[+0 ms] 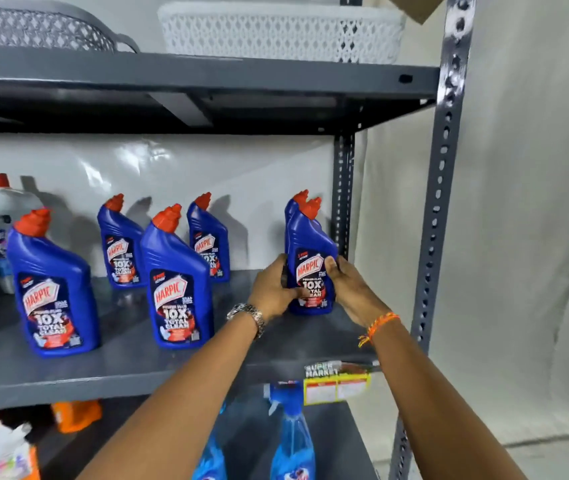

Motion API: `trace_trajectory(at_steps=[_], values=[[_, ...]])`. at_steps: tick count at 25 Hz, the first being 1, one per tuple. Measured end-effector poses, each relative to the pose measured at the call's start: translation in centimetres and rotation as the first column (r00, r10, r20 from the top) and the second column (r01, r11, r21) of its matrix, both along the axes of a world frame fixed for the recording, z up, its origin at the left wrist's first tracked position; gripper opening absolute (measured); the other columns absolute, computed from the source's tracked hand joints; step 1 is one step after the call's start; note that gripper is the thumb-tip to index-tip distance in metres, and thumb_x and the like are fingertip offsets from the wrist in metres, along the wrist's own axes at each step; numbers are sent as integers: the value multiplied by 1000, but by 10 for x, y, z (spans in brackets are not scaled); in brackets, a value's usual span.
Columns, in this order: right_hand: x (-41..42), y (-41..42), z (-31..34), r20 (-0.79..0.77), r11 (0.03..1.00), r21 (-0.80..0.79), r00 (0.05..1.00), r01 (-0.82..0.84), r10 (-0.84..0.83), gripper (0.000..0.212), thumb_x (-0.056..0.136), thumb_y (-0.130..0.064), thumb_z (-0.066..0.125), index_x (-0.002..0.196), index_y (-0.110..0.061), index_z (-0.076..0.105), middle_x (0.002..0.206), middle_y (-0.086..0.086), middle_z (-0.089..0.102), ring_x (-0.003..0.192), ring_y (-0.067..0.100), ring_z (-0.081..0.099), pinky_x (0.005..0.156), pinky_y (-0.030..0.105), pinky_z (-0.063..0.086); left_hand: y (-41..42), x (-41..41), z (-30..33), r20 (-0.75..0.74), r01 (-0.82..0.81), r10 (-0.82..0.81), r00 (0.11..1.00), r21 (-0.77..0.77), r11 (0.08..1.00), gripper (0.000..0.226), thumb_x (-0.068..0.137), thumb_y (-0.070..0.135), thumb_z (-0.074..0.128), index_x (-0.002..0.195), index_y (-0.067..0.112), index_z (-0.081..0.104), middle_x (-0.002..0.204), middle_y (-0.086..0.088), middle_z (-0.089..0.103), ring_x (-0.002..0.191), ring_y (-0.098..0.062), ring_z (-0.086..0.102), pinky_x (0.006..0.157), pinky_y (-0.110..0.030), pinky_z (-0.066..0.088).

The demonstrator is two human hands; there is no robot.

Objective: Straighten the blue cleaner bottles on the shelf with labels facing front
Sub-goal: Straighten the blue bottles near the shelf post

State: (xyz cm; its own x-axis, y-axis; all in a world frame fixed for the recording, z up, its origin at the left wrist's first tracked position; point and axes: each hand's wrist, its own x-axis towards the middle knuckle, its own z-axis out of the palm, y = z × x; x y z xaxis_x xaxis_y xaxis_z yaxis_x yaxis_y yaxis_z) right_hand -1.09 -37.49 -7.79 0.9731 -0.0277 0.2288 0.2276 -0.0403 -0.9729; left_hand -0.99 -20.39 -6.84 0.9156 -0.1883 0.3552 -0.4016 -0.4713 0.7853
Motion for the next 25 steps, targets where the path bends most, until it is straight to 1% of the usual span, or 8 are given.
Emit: trace_trajectory(at_steps=[3, 6, 9, 14, 19, 21, 22, 25], values=[[-22, -8, 4, 99, 998, -55, 995, 13, -8, 55, 95, -57, 50, 137, -23, 57, 131, 9, 69, 117, 26, 71, 96, 52, 60, 7, -19, 4, 41, 78, -75, 996, -79, 994, 62, 74, 11, 85, 129, 19, 56, 117, 0, 69, 106, -20, 68, 95, -39, 58], [-41, -9, 3, 113, 1000, -31, 994, 3, 0, 63, 81, -66, 54, 131, -27, 58, 129, 5, 70, 115, 22, 72, 91, 48, 62, 7, -37, 2, 41, 70, -67, 997, -93, 993, 62, 77, 10, 83, 131, 17, 55, 122, -3, 70, 112, -21, 68, 97, -43, 57], [-55, -9, 6, 113, 999, -41, 993, -29, 33, 46, 79, -64, 54, 114, -36, 62, 120, 1, 75, 107, 17, 75, 83, 40, 64, 3, -53, 2, 33, 35, -31, 999, -99, 994, 63, 78, 10, 82, 134, 16, 53, 125, -4, 69, 114, -23, 67, 99, -47, 57], [-60, -9, 9, 109, 998, -57, 994, -18, 24, 39, 78, -64, 53, 107, -39, 61, 121, 1, 74, 108, 19, 74, 91, 50, 62, 0, -59, 1, 43, -8, 13, 999, -103, 995, 62, 78, 12, 82, 133, 17, 54, 125, -2, 69, 117, -22, 66, 100, -47, 56], [-62, -9, 12, 100, 1000, -20, 995, -17, 19, 45, 82, -59, 51, 118, -34, 60, 120, 1, 74, 106, 17, 74, 89, 46, 63, -4, -62, 4, 63, -40, 45, 997, -80, 996, 63, 77, 16, 84, 133, 18, 54, 129, -5, 69, 116, -22, 66, 98, -41, 56], [-62, -6, 15, 91, 999, 8, 995, -32, 31, 35, 92, -51, 50, 118, -31, 60, 118, 0, 74, 106, 17, 73, 88, 43, 63, -5, -63, 6, 71, -55, 60, 996, -79, 995, 63, 77, 15, 84, 133, 17, 55, 129, -6, 69, 115, -21, 65, 97, -40, 56], [-62, -4, 16, 80, 999, 9, 996, -34, 33, 32, 98, -45, 48, 122, -27, 59, 120, 3, 73, 108, 20, 72, 90, 45, 61, -3, -64, 7, 73, -61, 67, 995, -83, 995, 62, 77, 14, 84, 132, 16, 55, 129, -6, 69, 115, -22, 66, 97, -41, 56], [-63, 0, 17, 26, 999, 21, 999, -29, 29, 39, 104, -37, 44, 135, -17, 54, 125, 6, 70, 108, 19, 70, 90, 47, 59, 0, -65, 9, 53, -75, 79, 995, -63, 995, 63, 78, 13, 83, 134, 13, 54, 130, -9, 68, 119, -26, 66, 100, -44, 56]])
